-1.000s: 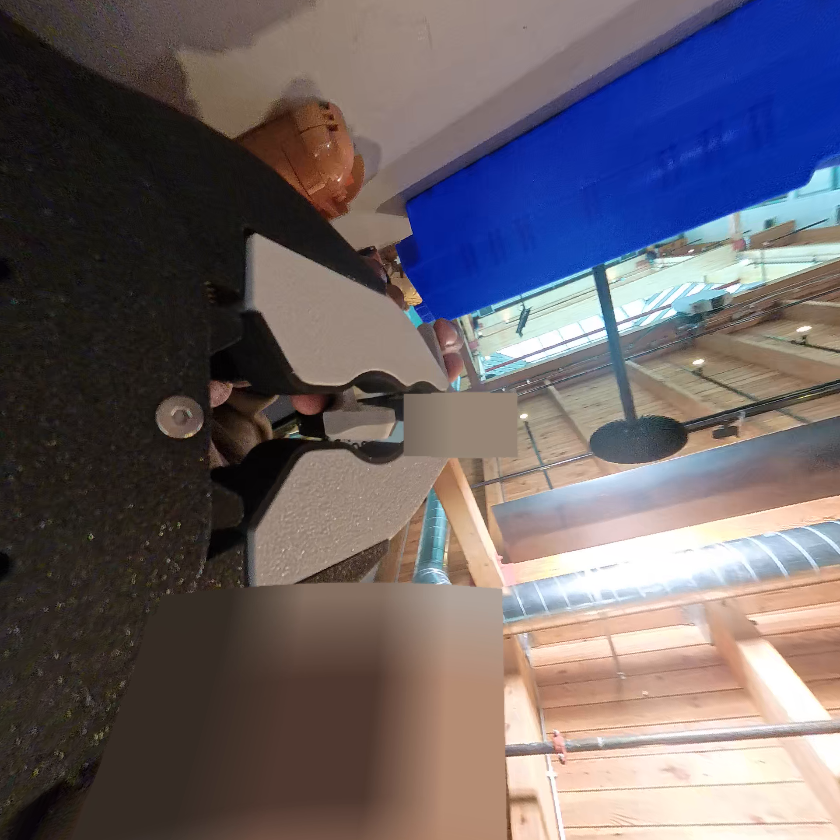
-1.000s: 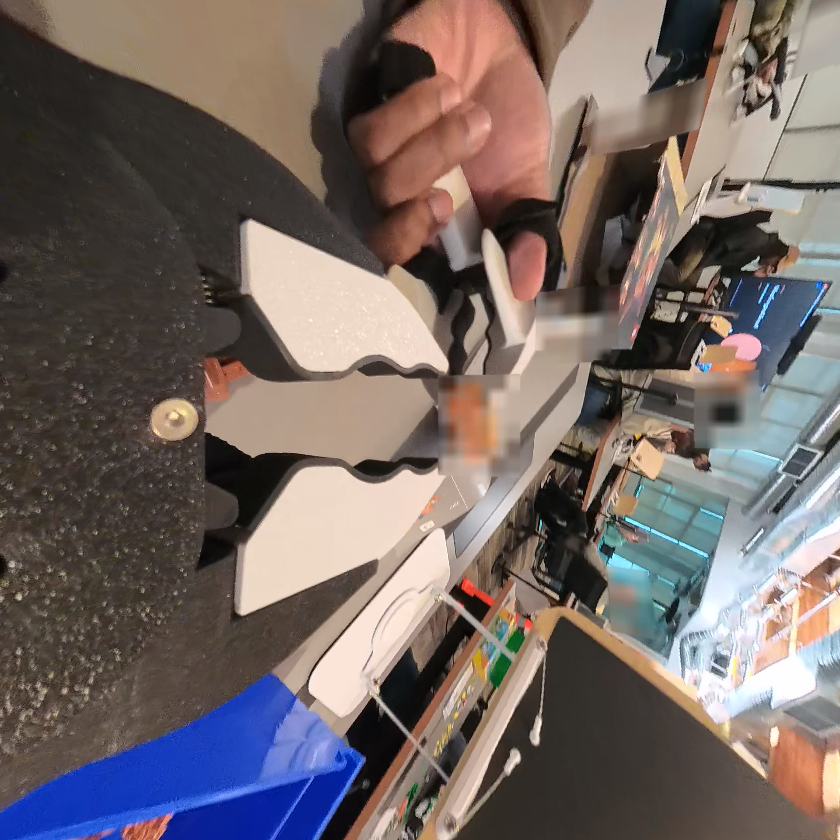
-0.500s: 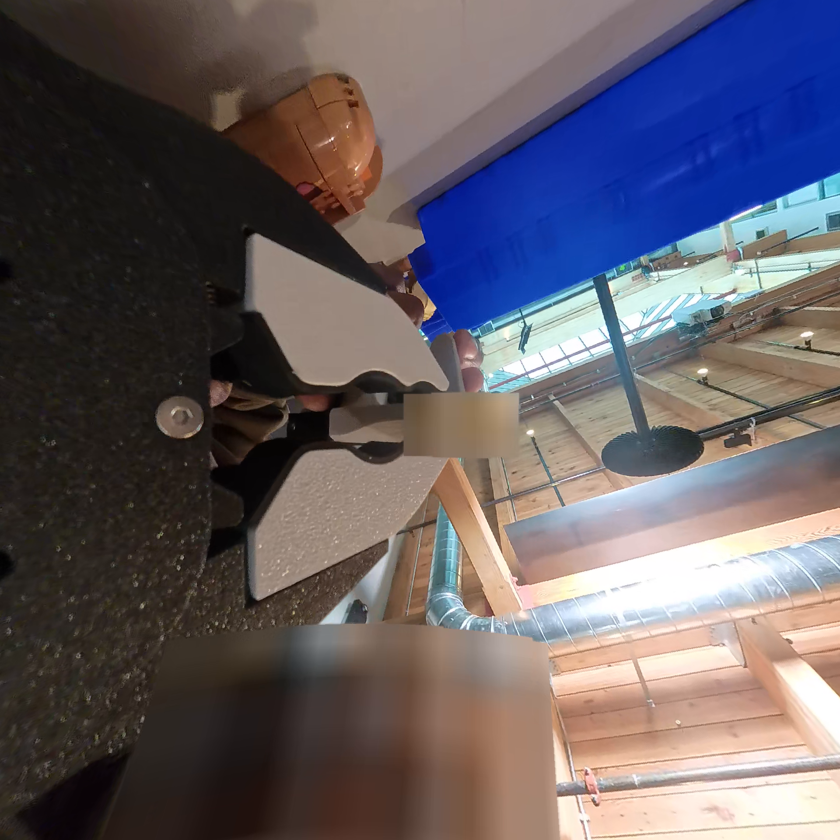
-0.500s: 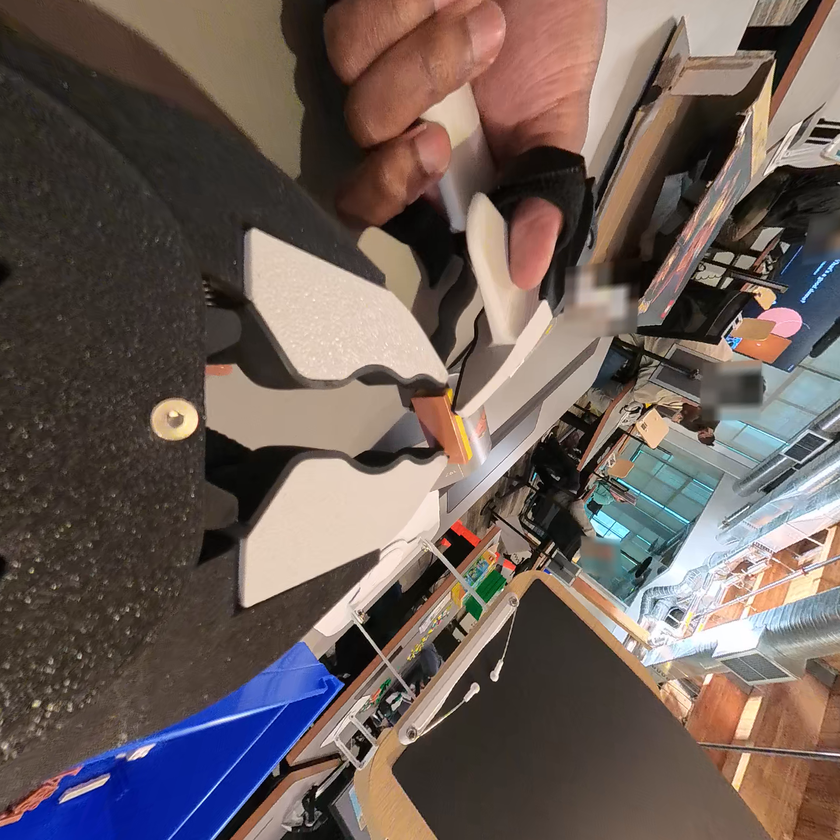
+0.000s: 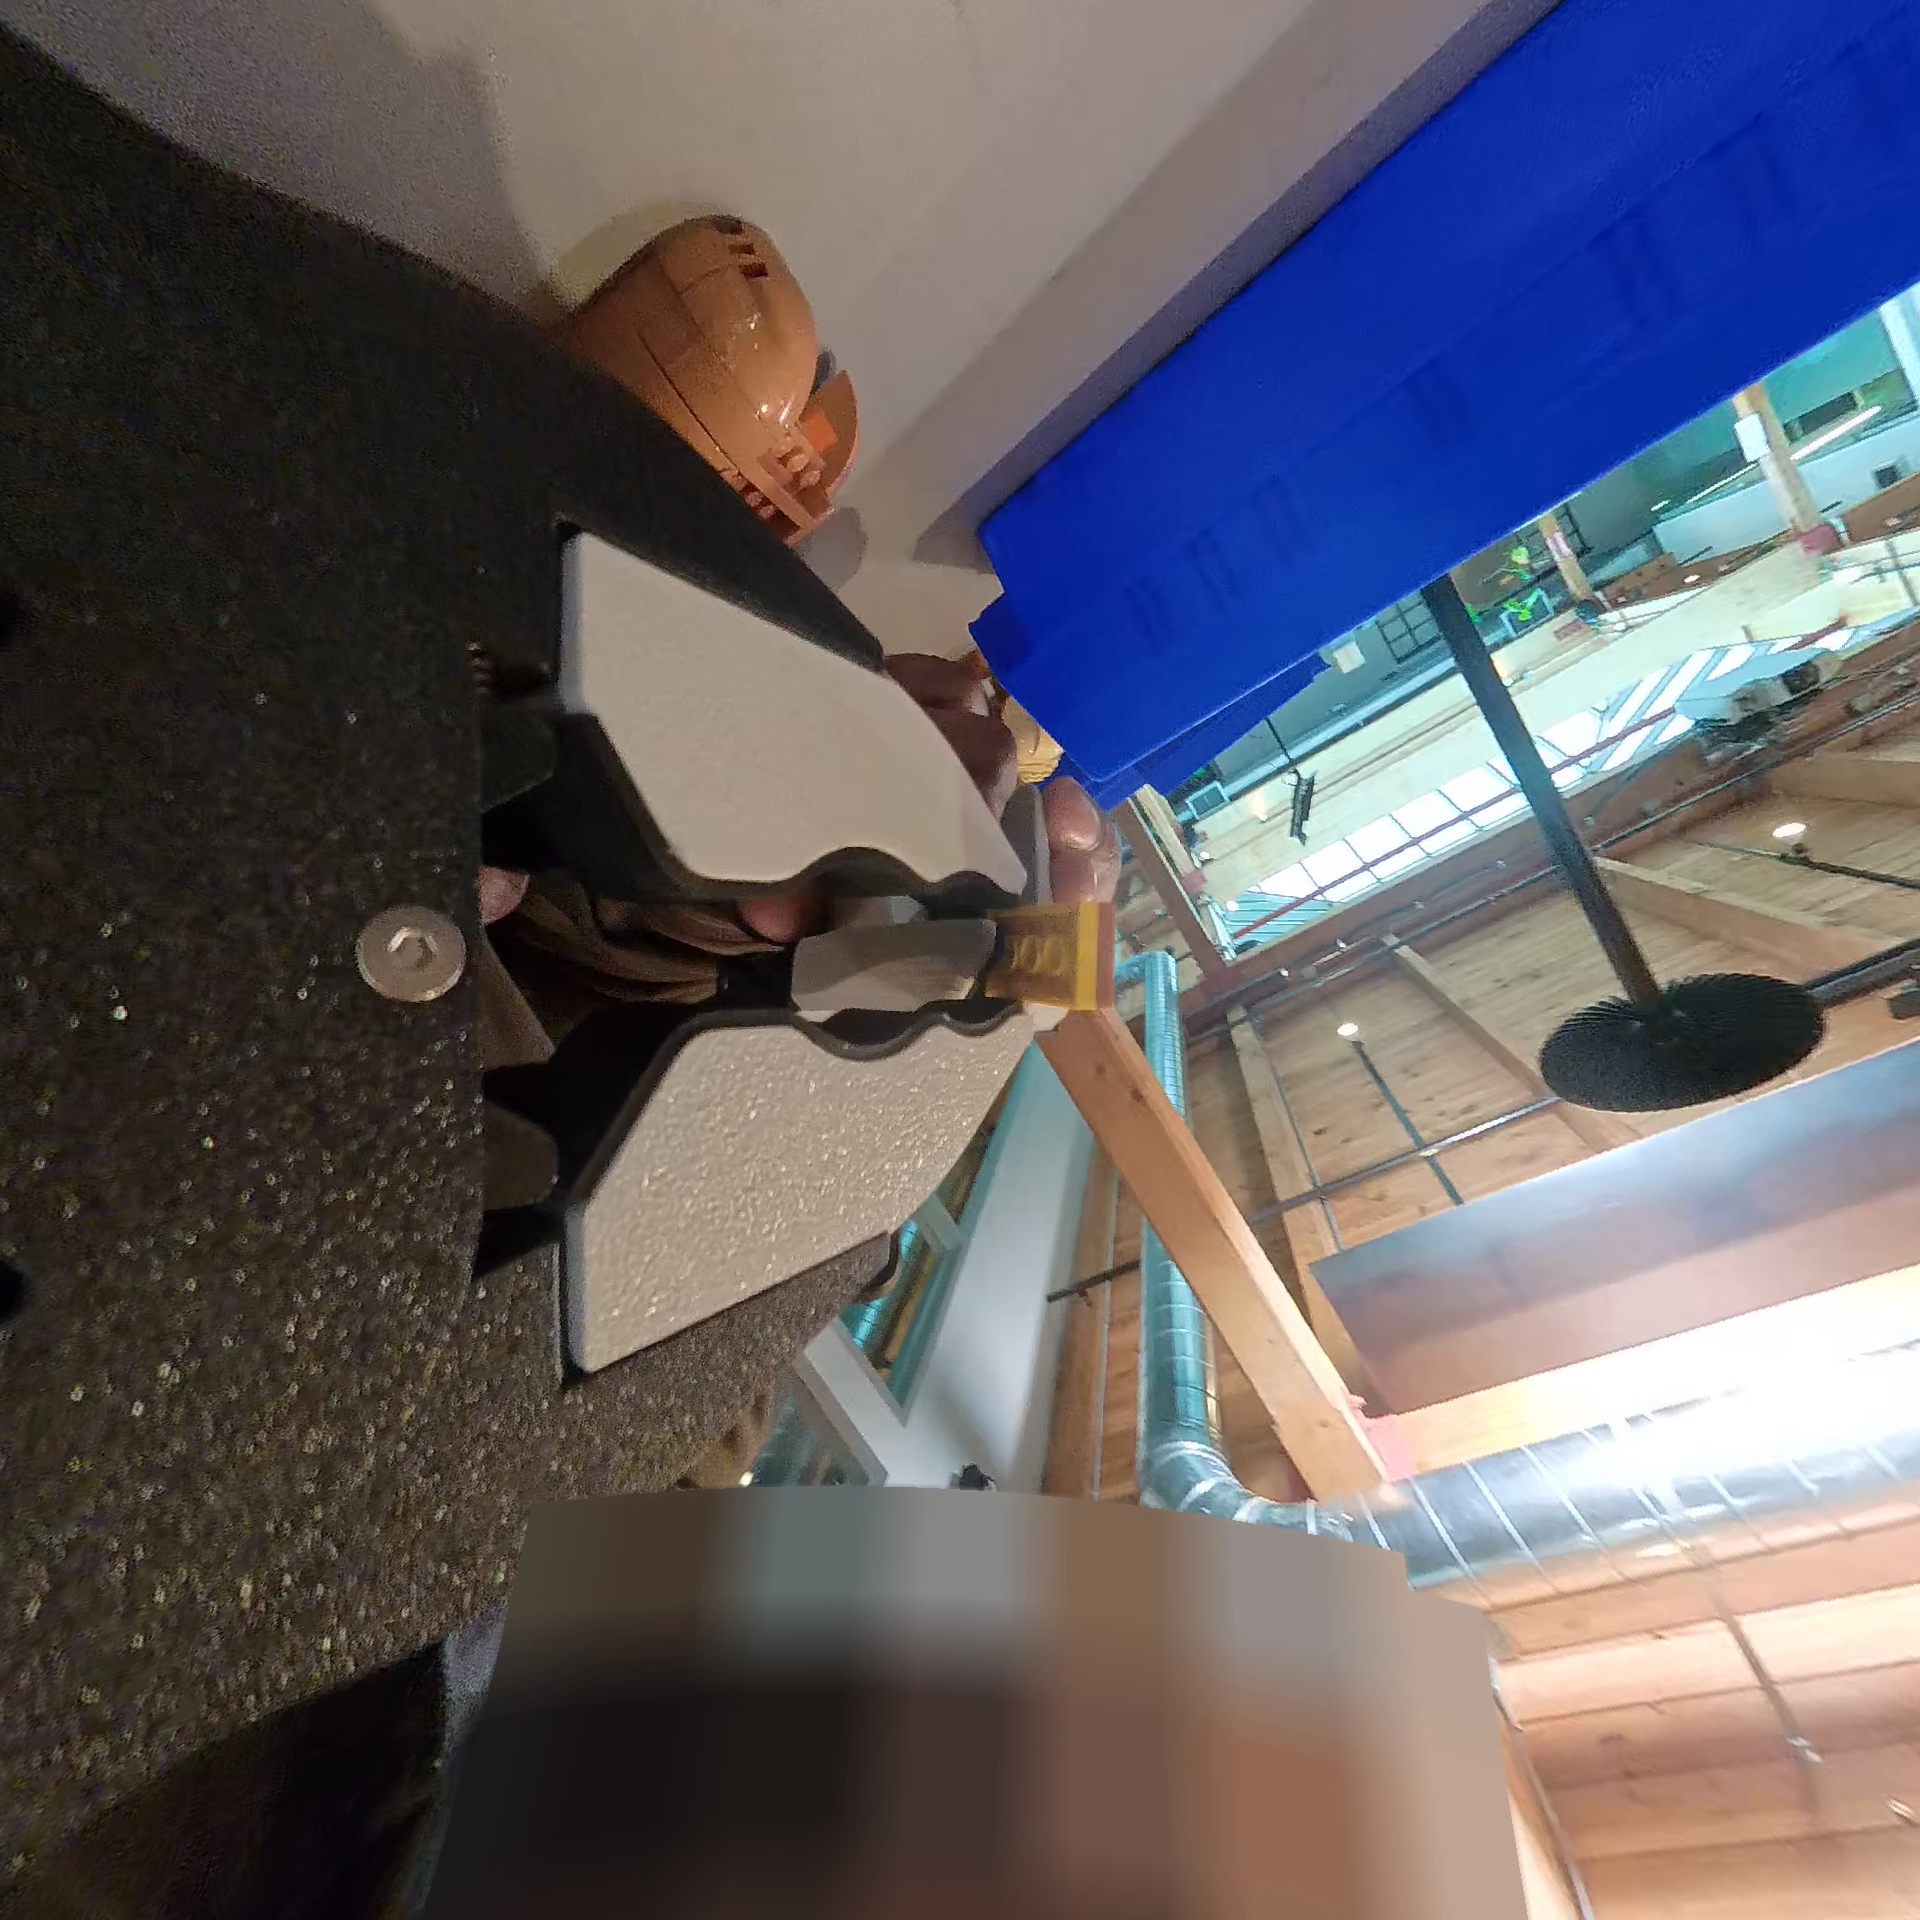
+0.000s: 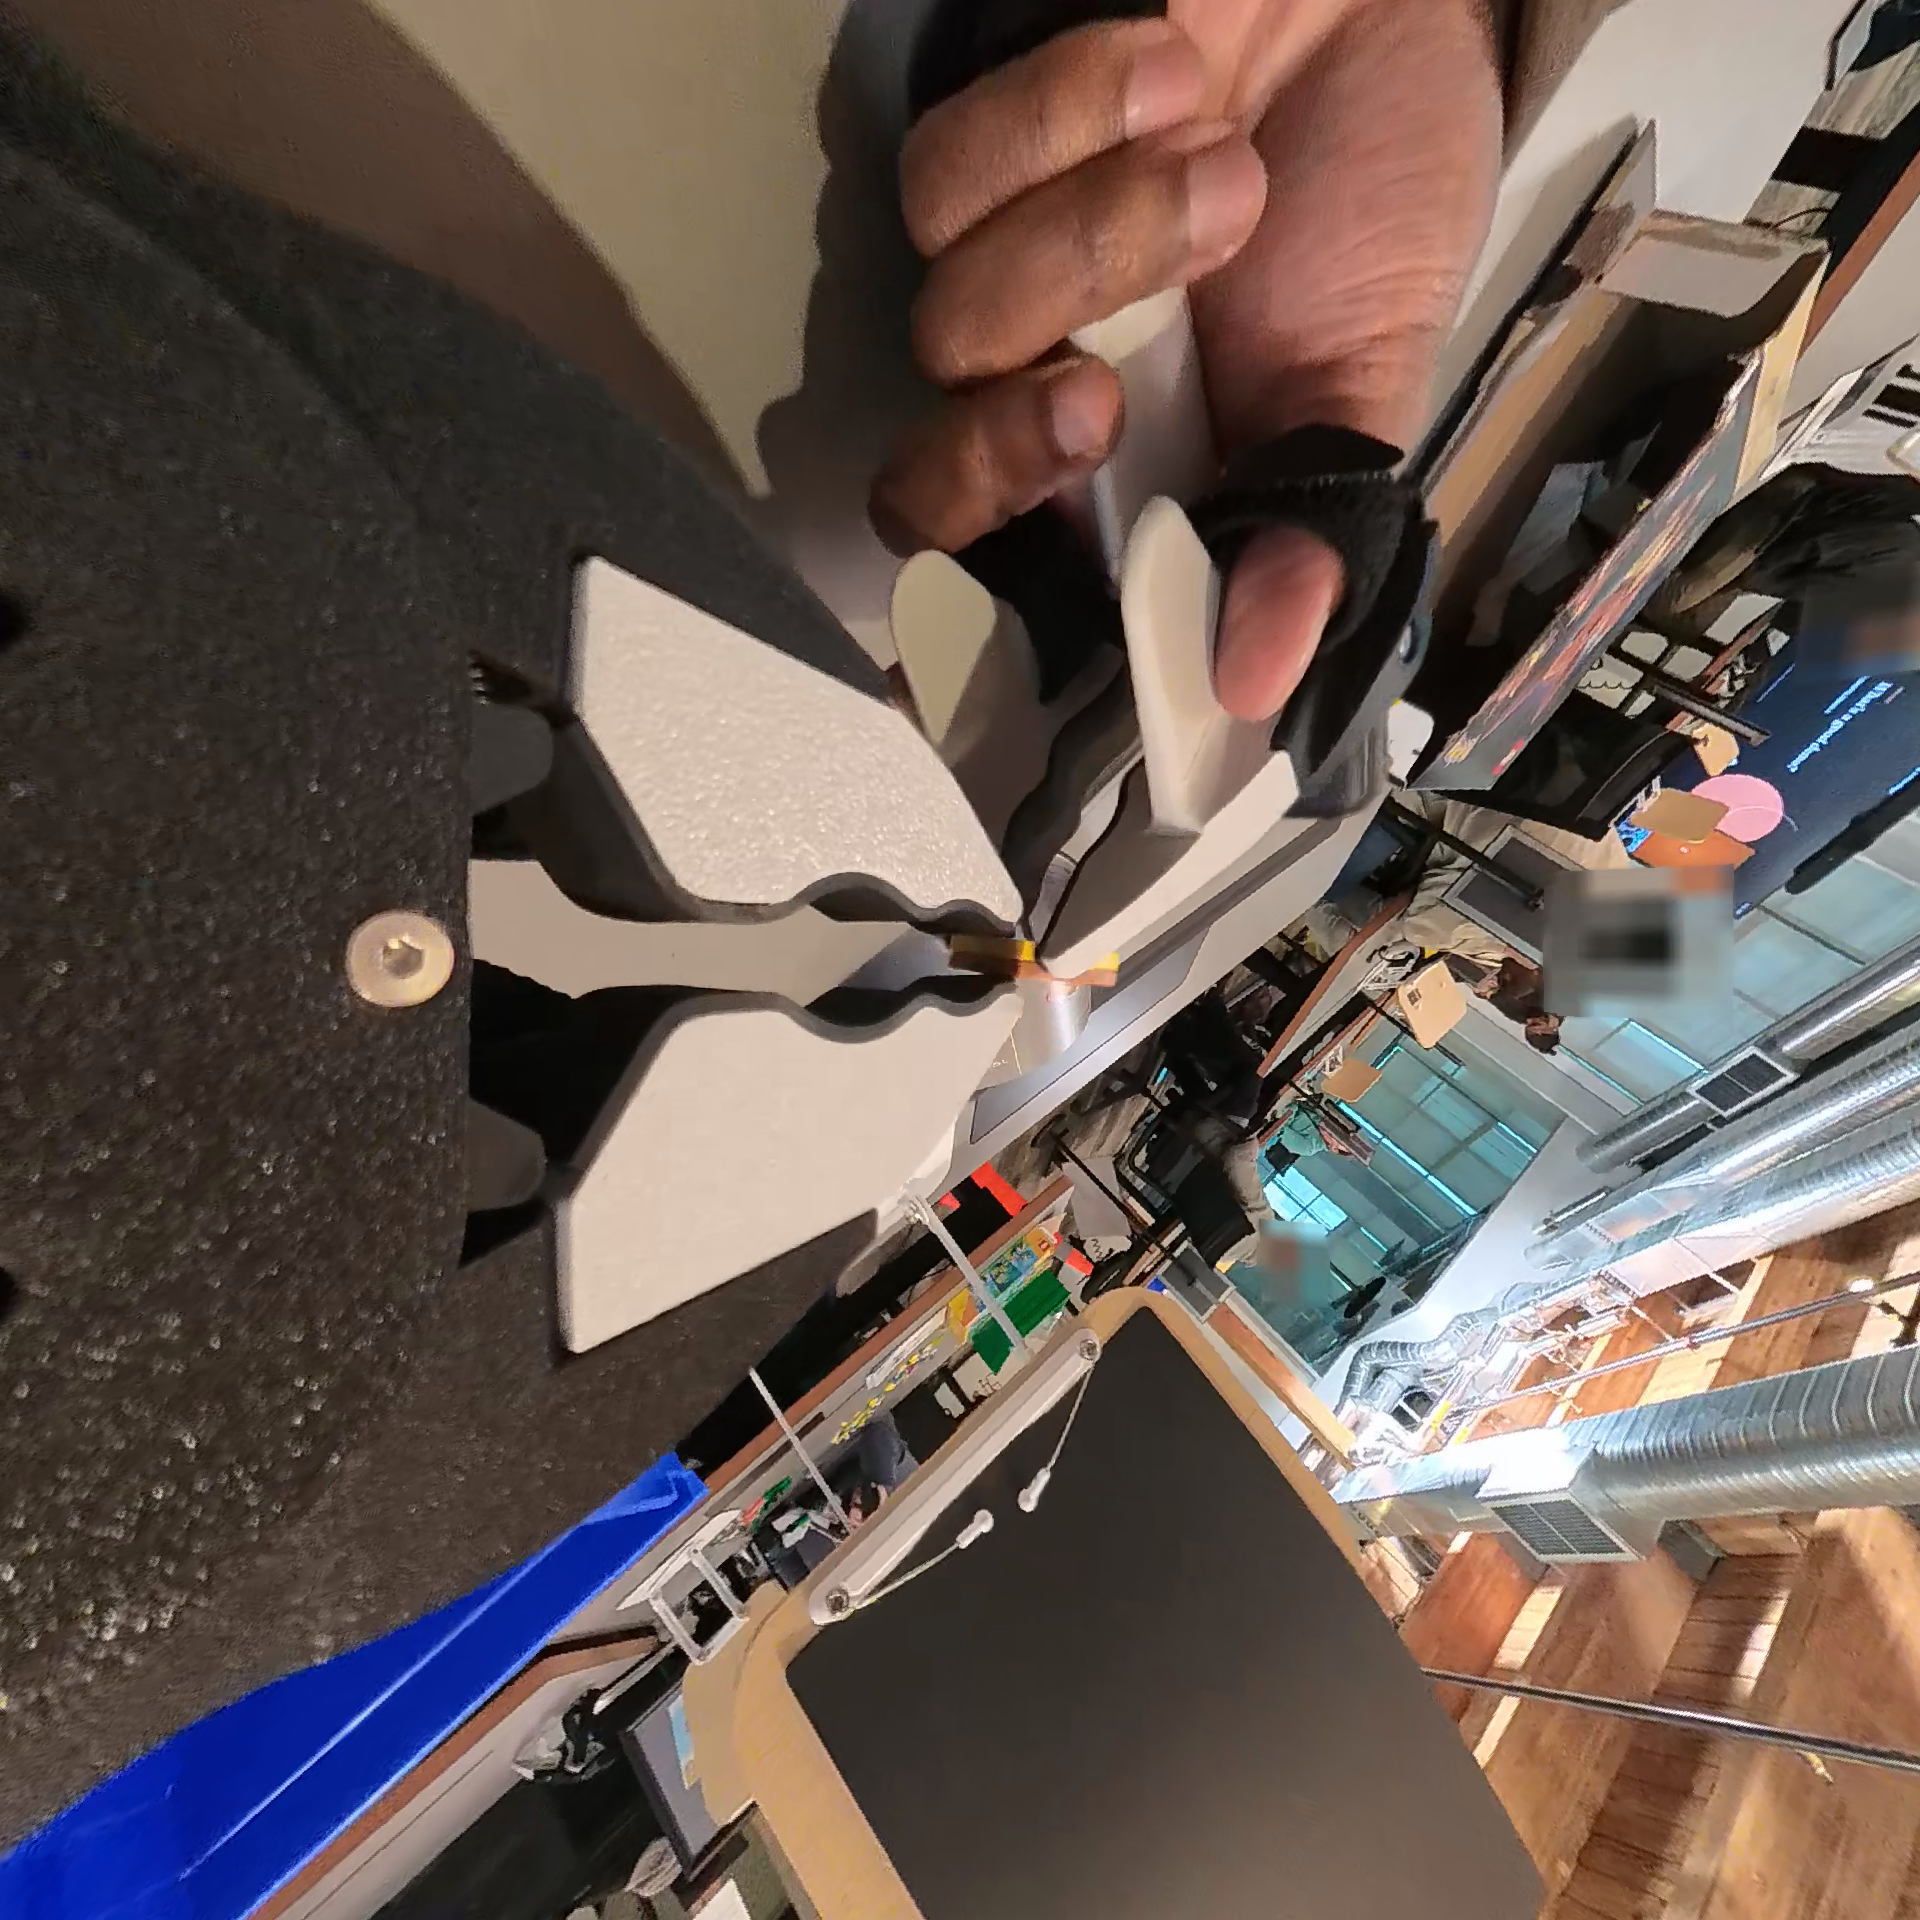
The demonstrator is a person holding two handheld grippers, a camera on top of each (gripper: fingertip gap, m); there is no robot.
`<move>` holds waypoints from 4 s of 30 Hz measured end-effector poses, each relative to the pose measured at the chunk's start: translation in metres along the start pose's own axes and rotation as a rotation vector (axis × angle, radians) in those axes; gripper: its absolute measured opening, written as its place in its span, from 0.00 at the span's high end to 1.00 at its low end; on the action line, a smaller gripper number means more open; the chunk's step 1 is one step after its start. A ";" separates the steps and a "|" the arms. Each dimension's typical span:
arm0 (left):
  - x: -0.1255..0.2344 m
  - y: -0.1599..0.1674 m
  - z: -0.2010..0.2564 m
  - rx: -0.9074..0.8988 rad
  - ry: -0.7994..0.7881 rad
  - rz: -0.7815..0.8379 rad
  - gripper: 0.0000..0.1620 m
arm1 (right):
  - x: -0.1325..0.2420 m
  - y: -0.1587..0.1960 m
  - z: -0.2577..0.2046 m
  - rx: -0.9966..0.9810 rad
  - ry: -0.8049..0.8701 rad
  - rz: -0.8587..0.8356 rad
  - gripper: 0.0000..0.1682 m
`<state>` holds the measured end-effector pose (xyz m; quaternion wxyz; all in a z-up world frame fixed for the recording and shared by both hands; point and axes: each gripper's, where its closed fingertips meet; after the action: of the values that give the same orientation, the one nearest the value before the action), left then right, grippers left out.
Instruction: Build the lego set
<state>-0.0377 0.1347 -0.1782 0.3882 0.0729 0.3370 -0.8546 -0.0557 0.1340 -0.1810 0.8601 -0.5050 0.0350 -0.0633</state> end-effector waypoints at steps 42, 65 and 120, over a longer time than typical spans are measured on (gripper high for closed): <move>0.015 0.014 0.015 -0.751 0.004 -0.314 0.90 | 0.029 -0.009 -0.022 -0.522 -0.506 0.032 0.83; 0.008 0.030 0.023 -0.981 0.105 -0.343 0.90 | 0.033 -0.010 -0.024 -0.834 -0.627 -0.021 0.89; 0.038 0.068 -0.072 -1.135 -0.211 -1.097 0.58 | 0.053 0.063 -0.014 -0.739 -0.537 -0.353 0.90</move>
<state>-0.0253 0.1249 -0.2828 -0.0804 -0.3938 0.6700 -0.6242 -0.0003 0.1449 -0.2422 0.5780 -0.7733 -0.2540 -0.0588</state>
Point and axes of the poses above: each gripper's, where its closed fingertips meet, x back along the fingers, y out of its underside, z = x × y across the jaws, and after that the axes turned 10 degrees about -x, right-handed
